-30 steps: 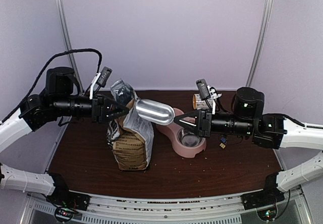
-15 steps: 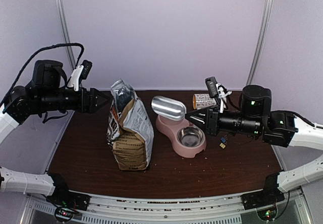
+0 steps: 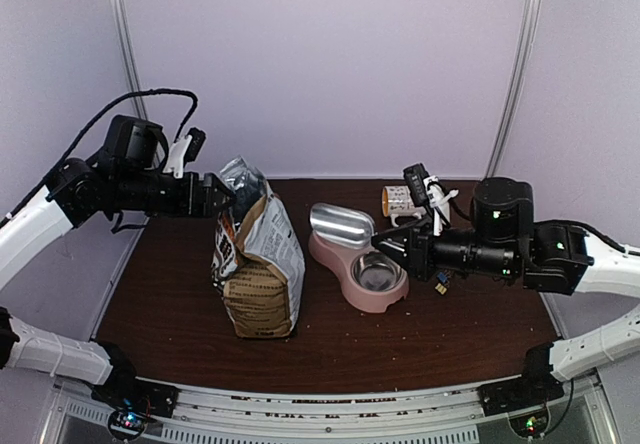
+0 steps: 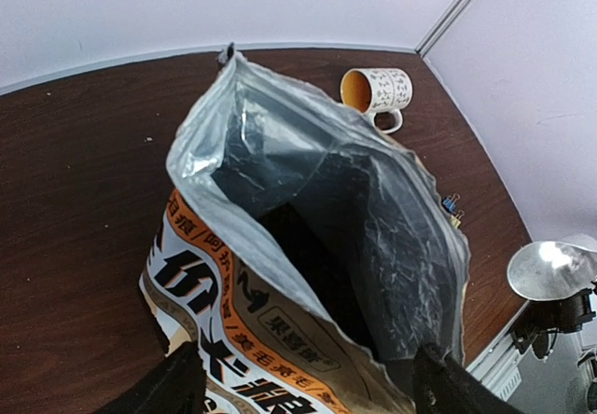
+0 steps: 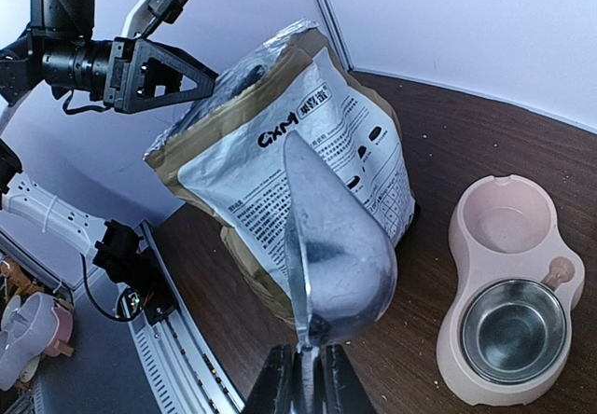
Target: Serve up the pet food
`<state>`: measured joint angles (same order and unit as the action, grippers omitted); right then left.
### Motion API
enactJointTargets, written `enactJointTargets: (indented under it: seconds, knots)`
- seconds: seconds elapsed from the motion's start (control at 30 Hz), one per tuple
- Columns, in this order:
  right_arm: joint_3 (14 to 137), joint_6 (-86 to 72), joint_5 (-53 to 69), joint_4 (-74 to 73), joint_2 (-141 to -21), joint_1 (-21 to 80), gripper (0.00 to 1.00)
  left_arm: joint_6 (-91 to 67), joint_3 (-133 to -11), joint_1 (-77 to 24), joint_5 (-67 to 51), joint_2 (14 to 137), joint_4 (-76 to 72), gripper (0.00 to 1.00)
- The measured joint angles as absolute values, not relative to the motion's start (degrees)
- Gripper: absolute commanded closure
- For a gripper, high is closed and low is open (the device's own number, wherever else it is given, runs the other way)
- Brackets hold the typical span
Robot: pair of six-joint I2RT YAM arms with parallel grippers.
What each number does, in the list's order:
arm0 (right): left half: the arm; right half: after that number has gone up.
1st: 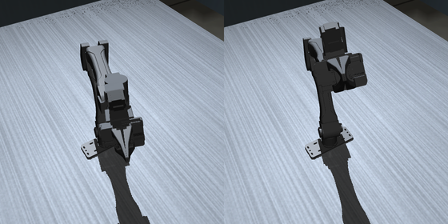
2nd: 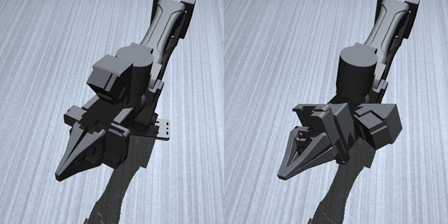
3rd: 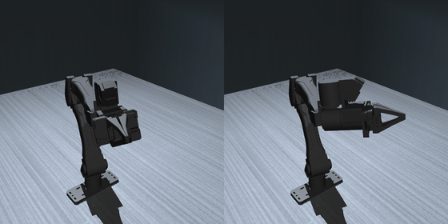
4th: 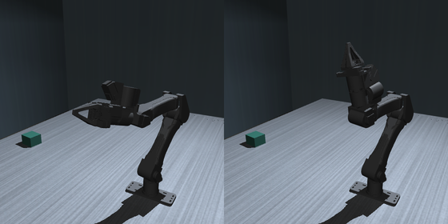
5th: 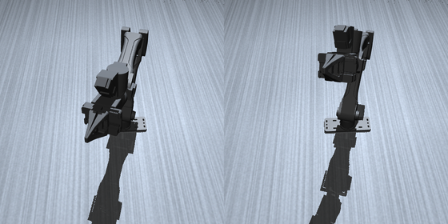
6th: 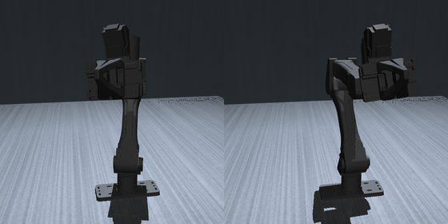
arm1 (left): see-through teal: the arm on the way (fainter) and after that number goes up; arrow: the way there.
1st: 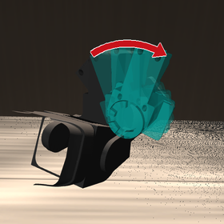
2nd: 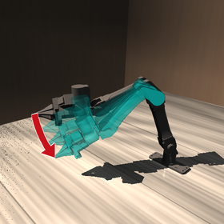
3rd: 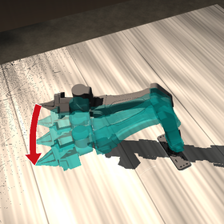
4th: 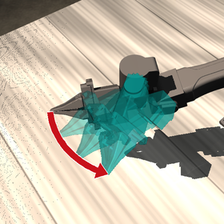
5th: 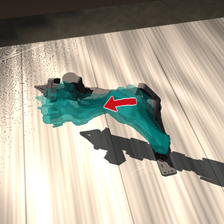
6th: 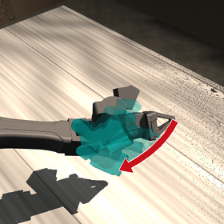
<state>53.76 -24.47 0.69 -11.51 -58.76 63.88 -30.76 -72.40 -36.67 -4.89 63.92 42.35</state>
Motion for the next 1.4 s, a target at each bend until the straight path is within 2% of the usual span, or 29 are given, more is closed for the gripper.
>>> enactJointTargets:
  seconds: [0.17, 0.33, 0.5, 1.17, 1.4]
  knots:
    - [53.8, -22.9, -1.5, -12.6, -58.6, 64.9, 1.0, -31.6, -72.6, -36.4, -5.8, 67.1, 41.9, 0.21]
    - [53.7, -21.7, -3.3, -13.4, -58.3, 65.4, 1.0, -31.9, -72.8, -36.4, -6.2, 68.4, 42.1, 0.37]
    - [53.2, -20.8, -5.0, -13.9, -57.3, 65.8, 1.0, -32.2, -72.8, -36.4, -5.2, 68.0, 43.4, 0.46]
    - [52.9, -19.6, -7.1, -14.1, -56.6, 66.6, 1.0, -34.5, -70.9, -36.4, -8.8, 67.1, 44.5, 1.0]
    - [53.3, -18.6, -7.6, -15.5, -56.6, 67.2, 1.0, -32.9, -72.0, -36.4, -7.9, 67.1, 45.3, 1.0]
